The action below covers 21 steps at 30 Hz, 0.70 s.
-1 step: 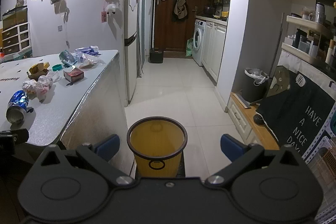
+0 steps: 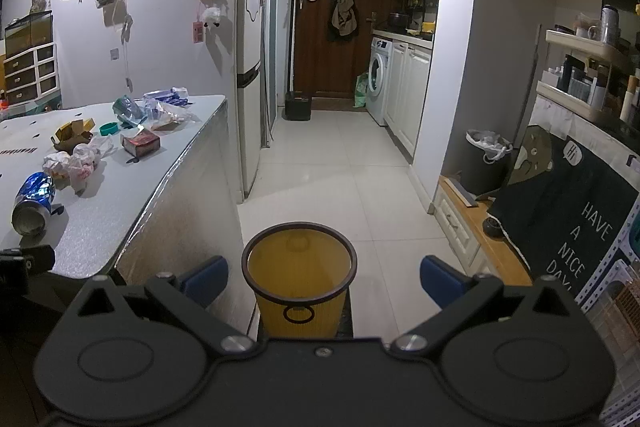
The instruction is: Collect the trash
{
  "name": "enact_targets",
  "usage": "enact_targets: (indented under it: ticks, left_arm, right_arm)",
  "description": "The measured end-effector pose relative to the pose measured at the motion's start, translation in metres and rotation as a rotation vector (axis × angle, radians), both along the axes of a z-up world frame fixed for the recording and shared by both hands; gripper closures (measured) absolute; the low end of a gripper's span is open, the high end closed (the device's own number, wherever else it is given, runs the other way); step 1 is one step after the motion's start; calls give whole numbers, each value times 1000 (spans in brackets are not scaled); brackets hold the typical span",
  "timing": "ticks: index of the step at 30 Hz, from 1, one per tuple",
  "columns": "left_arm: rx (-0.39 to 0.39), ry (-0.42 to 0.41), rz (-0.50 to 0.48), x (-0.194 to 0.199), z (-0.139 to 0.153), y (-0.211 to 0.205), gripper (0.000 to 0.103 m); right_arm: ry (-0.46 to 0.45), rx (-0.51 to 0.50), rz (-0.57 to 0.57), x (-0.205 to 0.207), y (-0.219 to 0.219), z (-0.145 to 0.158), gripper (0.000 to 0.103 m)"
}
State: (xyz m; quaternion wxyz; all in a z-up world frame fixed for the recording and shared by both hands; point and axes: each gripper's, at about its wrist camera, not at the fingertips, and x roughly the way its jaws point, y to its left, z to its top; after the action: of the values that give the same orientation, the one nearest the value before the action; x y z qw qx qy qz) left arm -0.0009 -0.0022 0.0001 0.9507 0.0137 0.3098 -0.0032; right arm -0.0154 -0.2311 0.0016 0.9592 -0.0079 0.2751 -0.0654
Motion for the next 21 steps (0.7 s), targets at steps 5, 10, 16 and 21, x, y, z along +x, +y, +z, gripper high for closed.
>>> enact_targets:
  ticks: [5,10,16,21]
  left_arm:
    - [0,0,0,0,0,0,0]
    - [0,0,0,0,0,0,0]
    - [1,2,1,0,0,0,0]
    - [0,2,2,-1,1,-1,0]
  right_arm:
    - [0,2,-1,-1,0,1,0]
    - [2,3,0,0,0,1,0]
    - [2,2,-1,0,0,1,0]
    - [6,3,-1,1,2,1,0]
